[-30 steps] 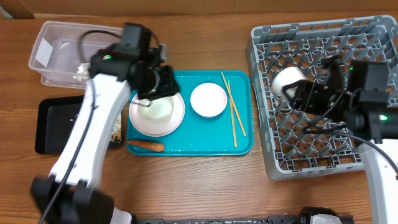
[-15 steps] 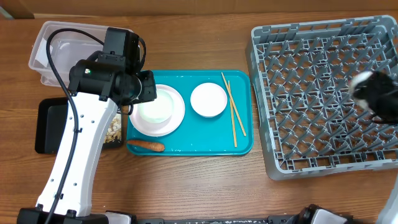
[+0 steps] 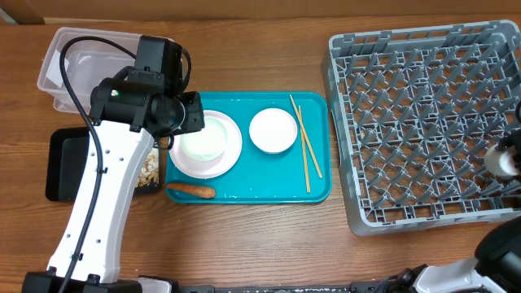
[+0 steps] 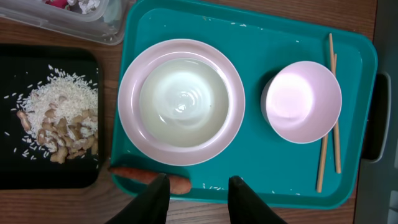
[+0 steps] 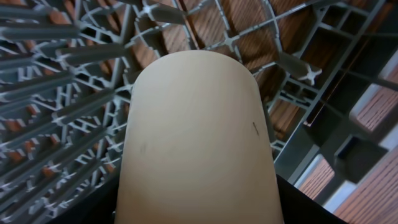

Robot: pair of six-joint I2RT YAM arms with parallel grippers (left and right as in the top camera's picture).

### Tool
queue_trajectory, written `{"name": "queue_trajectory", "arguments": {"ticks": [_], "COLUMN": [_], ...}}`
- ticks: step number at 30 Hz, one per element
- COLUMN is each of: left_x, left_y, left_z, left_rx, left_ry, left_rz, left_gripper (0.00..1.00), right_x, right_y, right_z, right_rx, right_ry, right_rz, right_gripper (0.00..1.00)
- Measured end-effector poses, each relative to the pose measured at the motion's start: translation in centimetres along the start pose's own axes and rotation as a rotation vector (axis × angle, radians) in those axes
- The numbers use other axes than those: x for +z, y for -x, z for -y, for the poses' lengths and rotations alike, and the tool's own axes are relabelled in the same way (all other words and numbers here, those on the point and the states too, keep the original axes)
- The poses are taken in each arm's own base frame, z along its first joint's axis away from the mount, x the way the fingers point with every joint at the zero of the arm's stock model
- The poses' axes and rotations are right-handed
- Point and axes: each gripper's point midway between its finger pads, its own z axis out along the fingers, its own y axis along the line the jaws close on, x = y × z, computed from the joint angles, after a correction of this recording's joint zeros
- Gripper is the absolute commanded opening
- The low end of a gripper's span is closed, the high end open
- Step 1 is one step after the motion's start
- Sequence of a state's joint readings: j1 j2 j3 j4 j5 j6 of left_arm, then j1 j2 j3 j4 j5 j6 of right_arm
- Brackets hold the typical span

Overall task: Sort waste into correct bins and load items into the dishwasher
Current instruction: 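Move the right gripper from the rack to the white bowl and grasp its rim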

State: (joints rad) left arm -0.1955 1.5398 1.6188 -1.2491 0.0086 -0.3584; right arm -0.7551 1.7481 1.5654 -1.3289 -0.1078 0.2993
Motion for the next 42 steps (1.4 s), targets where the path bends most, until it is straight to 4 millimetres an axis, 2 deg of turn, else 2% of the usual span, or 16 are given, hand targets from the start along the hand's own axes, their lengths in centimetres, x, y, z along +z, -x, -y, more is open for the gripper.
{"name": "queue_trajectory", "arguments": {"ticks": [1,5,9,12,16,20,22,25,28,29,32,36,40,42], "left_x": [0.0,0.0,0.0,0.0,0.0,-0.1,-0.1,-0.2,-0.3,-0.3,-0.3,-0.3,-0.4,-0.4], "left_y": [0.0,0.0,0.0,0.0,-0.1,-0.6,-0.6,-0.4,-0.2,-0.2,-0.2,-0.5,-0.8,-0.8], "left_z": [0.0,0.0,0.0,0.0,-0.5,-2.3,-3.6,-5.0,-5.6,-5.6,-5.6,-6.0,-6.7,-6.8], "left_rx": [0.0,0.0,0.0,0.005,-0.006,-0.051,-0.084,-0.124,-0.142,-0.141,-0.141,-0.15,-0.159,-0.162], "left_ry": [0.001,0.002,0.002,0.003,0.01,0.04,0.058,0.074,0.081,0.082,0.082,0.107,0.143,0.152], "left_rz": [0.001,0.001,0.001,0.001,-0.009,-0.042,-0.052,-0.052,-0.049,-0.048,-0.048,-0.054,-0.062,-0.06], "left_gripper": [0.34,0.34,0.38,0.49,0.5,0.5,0.5,0.5,0.5,0.5,0.5,0.52,0.52,0.52], "right_x": [0.4,1.5,1.8,1.8,1.7,0.9,0.0,-2.7,-5.9,-7.0,-7.8,-7.0,-4.8,-2.9], "right_y": [0.0,0.0,0.0,0.0,-0.6,-0.6,-0.9,-2.2,-5.6,-8.0,-13.9,-21.7,-27.2,-29.6], "right_z": [0.1,0.2,0.3,-0.1,-1.7,-3.1,-4.5,-7.8,-12.6,-14.8,-18.8,-23.1,-25.6,-26.5], "right_rx": [-0.001,0.001,-0.005,-0.007,-0.04,-0.083,-0.126,-0.254,-0.456,-0.565,-0.786,-1.048,-1.176,-1.213], "right_ry": [-0.005,-0.017,-0.022,-0.001,0.097,0.16,0.194,0.249,0.321,0.355,0.409,0.455,0.437,0.412], "right_rz": [-0.01,-0.042,-0.051,-0.056,-0.086,-0.079,-0.055,0.009,0.075,0.085,0.055,-0.004,-0.051,-0.089], "right_gripper": [0.68,0.91,1.0,0.99,0.97,0.97,0.97,0.97,0.97,0.97,0.98,0.97,0.95,0.92]}}
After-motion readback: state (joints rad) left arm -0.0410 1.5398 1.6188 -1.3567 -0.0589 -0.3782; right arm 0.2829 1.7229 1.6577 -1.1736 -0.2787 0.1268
